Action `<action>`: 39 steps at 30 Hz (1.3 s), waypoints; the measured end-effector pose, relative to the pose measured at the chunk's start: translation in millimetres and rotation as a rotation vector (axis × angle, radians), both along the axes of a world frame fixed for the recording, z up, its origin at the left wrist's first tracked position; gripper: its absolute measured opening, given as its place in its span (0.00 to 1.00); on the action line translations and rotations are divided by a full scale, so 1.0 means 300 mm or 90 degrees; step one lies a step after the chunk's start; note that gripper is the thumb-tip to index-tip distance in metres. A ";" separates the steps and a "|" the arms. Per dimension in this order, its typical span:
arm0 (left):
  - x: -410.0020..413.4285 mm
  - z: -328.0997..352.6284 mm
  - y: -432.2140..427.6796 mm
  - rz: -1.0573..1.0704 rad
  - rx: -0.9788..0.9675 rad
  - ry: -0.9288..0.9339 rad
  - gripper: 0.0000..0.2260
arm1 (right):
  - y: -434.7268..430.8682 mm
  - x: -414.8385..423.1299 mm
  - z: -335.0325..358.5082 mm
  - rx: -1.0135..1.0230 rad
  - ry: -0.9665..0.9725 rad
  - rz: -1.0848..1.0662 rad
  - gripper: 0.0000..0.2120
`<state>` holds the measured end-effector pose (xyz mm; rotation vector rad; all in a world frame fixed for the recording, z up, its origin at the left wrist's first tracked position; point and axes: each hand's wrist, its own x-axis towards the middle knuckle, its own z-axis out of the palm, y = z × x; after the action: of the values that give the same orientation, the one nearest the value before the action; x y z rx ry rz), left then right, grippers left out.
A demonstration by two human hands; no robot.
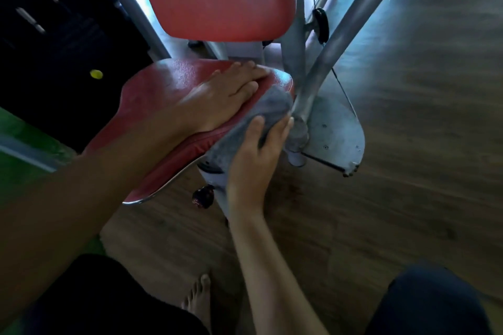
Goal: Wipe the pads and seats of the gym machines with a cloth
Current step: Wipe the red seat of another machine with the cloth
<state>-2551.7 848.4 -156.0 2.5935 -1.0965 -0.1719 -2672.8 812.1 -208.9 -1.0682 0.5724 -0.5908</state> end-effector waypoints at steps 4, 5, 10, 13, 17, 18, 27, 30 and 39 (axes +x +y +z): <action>0.010 -0.002 0.001 -0.011 -0.001 -0.004 0.26 | -0.048 0.036 0.011 0.034 0.014 -0.020 0.27; 0.008 -0.002 0.000 -0.012 -0.011 -0.009 0.26 | -0.019 -0.005 0.010 0.021 0.009 -0.012 0.27; 0.012 -0.007 0.003 -0.018 -0.041 -0.021 0.21 | -0.044 0.001 -0.003 0.008 -0.001 0.028 0.26; 0.011 -0.004 0.002 -0.026 -0.045 -0.023 0.22 | -0.056 0.003 0.012 0.013 -0.002 0.020 0.26; 0.007 -0.003 0.003 -0.007 -0.054 -0.014 0.22 | 0.019 -0.089 0.014 0.008 0.003 0.074 0.26; 0.006 -0.002 0.004 -0.001 -0.056 -0.008 0.21 | 0.001 -0.065 0.011 0.009 0.001 0.078 0.27; 0.005 0.004 0.022 0.023 -0.047 0.018 0.21 | 0.022 -0.087 0.003 -0.020 -0.015 0.101 0.27; 0.015 0.008 0.028 0.036 -0.029 0.024 0.22 | -0.046 -0.001 0.013 -0.024 -0.010 0.076 0.27; 0.009 0.018 0.031 0.035 -0.015 0.026 0.21 | -0.016 -0.032 0.019 -0.032 -0.009 0.101 0.29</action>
<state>-2548.9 857.7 -150.5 2.5838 -1.0068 -0.1981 -2682.4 807.4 -203.4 -1.1451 0.4580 -0.4749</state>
